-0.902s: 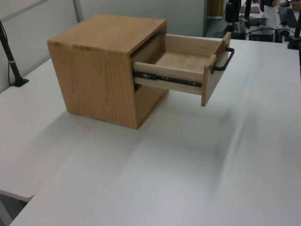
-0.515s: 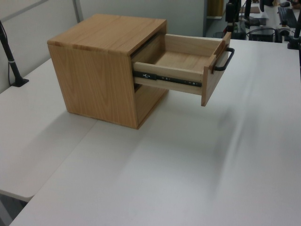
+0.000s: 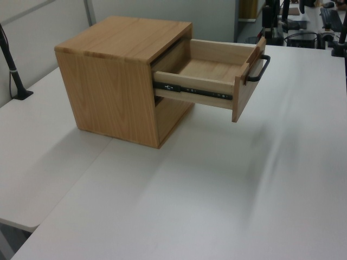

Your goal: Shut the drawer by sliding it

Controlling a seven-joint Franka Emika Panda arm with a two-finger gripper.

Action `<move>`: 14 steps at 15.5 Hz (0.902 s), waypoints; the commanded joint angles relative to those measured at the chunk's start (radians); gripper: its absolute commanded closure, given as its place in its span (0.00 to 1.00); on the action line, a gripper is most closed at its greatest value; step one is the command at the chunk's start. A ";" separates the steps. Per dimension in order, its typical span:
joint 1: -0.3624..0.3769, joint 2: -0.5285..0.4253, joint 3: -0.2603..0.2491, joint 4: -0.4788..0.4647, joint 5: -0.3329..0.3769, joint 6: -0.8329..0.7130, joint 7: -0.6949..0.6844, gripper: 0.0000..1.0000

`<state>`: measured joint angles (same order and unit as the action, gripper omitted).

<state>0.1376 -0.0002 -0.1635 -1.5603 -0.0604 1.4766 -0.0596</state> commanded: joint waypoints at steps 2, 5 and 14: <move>0.020 -0.041 0.004 -0.044 -0.007 -0.018 -0.017 0.00; 0.023 -0.073 0.007 -0.084 -0.004 -0.016 -0.017 0.10; 0.102 -0.055 0.131 -0.164 0.019 -0.028 -0.003 0.95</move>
<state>0.2200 -0.0367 -0.0677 -1.7005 -0.0580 1.4662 -0.0666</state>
